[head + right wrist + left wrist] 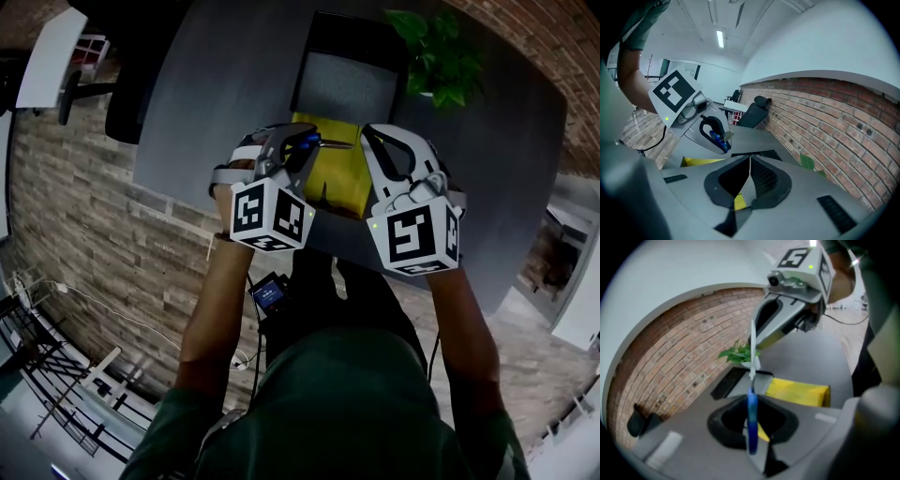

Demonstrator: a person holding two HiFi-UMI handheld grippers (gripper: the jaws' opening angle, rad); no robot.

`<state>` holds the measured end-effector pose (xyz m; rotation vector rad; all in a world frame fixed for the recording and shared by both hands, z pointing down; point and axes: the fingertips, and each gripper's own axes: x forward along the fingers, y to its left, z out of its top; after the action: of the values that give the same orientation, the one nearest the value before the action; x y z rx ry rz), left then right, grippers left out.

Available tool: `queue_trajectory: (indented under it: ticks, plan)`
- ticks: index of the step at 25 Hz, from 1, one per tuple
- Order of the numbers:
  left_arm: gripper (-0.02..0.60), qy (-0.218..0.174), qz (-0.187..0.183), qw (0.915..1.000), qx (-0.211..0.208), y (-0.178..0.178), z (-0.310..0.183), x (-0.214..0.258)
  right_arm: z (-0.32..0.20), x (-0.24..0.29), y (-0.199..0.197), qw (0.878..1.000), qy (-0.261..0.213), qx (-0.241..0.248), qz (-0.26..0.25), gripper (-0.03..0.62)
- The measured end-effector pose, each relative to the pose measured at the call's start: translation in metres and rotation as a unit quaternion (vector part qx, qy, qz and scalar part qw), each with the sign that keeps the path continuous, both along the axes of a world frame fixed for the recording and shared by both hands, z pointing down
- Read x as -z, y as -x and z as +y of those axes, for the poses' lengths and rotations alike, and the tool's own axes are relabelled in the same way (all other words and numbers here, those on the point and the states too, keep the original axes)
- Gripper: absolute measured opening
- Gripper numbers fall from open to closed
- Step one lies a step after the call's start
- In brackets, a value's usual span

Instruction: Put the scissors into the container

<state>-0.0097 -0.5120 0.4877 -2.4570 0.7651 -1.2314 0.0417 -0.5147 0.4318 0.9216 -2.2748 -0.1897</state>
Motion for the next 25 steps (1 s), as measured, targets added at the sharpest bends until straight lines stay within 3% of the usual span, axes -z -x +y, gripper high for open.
queue_trajectory:
  ticks: [13, 25]
  plan:
    - [0.036, 0.014, -0.032, 0.9994, 0.002, -0.001, 0.003, -0.06, 0.0, -0.054, -0.004, 1.0, 0.031, -0.004, -0.001, 0.008]
    - [0.037, 0.018, -0.085, 0.9962, -0.011, -0.005, 0.0, -0.104, -0.007, -0.086, -0.011, 0.998, 0.056, -0.014, 0.003, 0.008]
